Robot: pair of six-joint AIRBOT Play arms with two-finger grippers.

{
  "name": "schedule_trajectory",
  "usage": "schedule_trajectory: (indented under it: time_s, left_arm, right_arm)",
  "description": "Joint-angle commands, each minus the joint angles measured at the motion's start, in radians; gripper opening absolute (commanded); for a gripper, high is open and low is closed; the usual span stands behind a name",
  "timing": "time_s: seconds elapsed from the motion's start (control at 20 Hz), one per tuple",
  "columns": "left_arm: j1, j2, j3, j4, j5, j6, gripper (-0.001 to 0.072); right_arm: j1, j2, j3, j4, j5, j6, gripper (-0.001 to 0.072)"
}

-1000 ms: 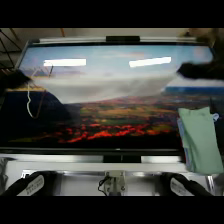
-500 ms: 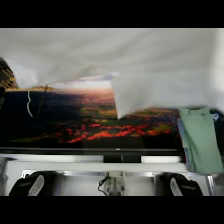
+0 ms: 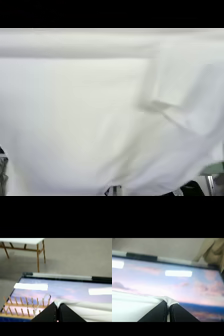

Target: Fold the shirts.

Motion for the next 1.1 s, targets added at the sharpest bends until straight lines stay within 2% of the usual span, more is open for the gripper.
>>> schedule_trajectory:
  time_s: [0.0, 0.1, 0.2, 0.3, 0.45, 0.65, 0.75, 0.85, 1.05]
  left_arm:
    - [0.001, -0.108, -0.233, 0.018, -0.011, 0.032, 0.0031]
    - [0.001, -0.223, -0.338, -0.001, -0.001, 0.037, 0.0031]
    - [-0.016, -0.358, -0.376, -0.007, 0.019, 0.055, 0.0031]
    - [-0.044, -0.505, -0.363, -0.008, 0.072, 0.054, 0.0031]
    - [-0.092, -0.689, -0.304, -0.008, 0.185, 0.049, 0.0031]
    - [-0.143, -0.882, -0.198, -0.008, 0.325, 0.039, 0.0031]
    - [-0.16, -0.939, -0.187, -0.008, 0.374, 0.01, 0.0032]
    - [-0.163, -0.98, -0.187, -0.008, 0.364, -0.014, 0.0032]
    - [-0.135, -0.958, -0.185, -0.004, 0.187, 0.029, 0.0031]
  right_arm:
    - [0.0, -0.172, -0.173, 0.088, 0.085, 0.05, 0.0072]
    - [0.013, -0.281, -0.319, 0.184, -0.018, 0.049, 0.0072]
    - [0.071, -0.414, -0.394, 0.171, -0.151, 0.049, 0.0073]
    - [0.137, -0.552, -0.396, 0.126, -0.296, 0.052, 0.0072]
    - [0.168, -0.695, -0.395, 0.071, -0.547, 0.194, 0.0073]
    - [0.168, -0.779, -0.396, 0.08, -0.747, 0.203, 0.0073]
    - [0.168, -0.805, -0.396, 0.083, -0.767, 0.204, 0.0073]
    - [0.168, -0.825, -0.396, 0.083, -0.715, 0.201, 0.0073]
    - [0.148, -0.781, -0.396, 0.045, -0.461, 0.146, 0.0073]
